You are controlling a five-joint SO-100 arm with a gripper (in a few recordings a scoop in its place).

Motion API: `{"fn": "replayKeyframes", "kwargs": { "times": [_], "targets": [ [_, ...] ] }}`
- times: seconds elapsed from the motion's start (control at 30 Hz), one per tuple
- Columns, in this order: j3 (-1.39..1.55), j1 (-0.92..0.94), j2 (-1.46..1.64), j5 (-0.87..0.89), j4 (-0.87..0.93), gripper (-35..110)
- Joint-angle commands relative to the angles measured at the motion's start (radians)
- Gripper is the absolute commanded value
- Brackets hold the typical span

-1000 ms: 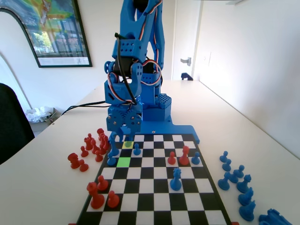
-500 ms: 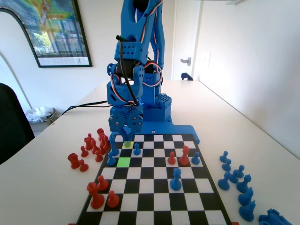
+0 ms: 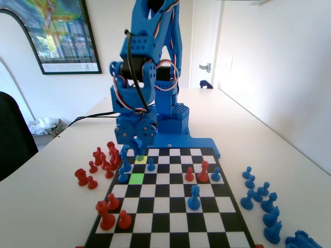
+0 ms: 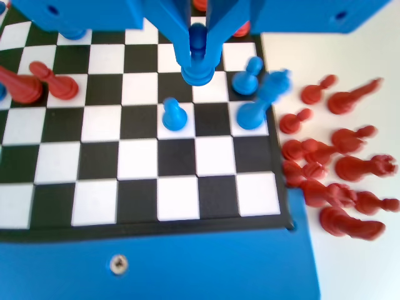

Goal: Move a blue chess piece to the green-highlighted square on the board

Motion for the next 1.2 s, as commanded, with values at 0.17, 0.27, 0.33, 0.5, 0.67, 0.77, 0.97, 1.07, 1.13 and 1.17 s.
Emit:
{"fn": "replayKeyframes", "kwargs": {
  "times": [0.17, 0.27, 0.33, 0.5, 0.67, 0.77, 0.97, 1.07, 1.13, 1.17],
  "targets": [
    [-0.126, -0.002, -0.091, 0.002, -0.026, 1],
    [-0.101, 0.008, -0.109, -0.012, -0.074, 1],
    [-0.089, 0.017, -0.118, -0.021, -0.095, 1],
    [-0.037, 0.021, -0.149, -0.028, -0.216, 1],
    [-0.018, 0.023, -0.158, -0.035, -0.238, 1],
    [0.014, 0.032, -0.158, -0.052, -0.273, 1],
    [0.075, 0.051, -0.156, -0.084, -0.333, 1],
    [0.084, 0.055, -0.156, -0.087, -0.345, 1],
    [0.084, 0.055, -0.156, -0.084, -0.347, 1],
    [0.081, 0.055, -0.156, -0.078, -0.347, 1]
  ]
}}
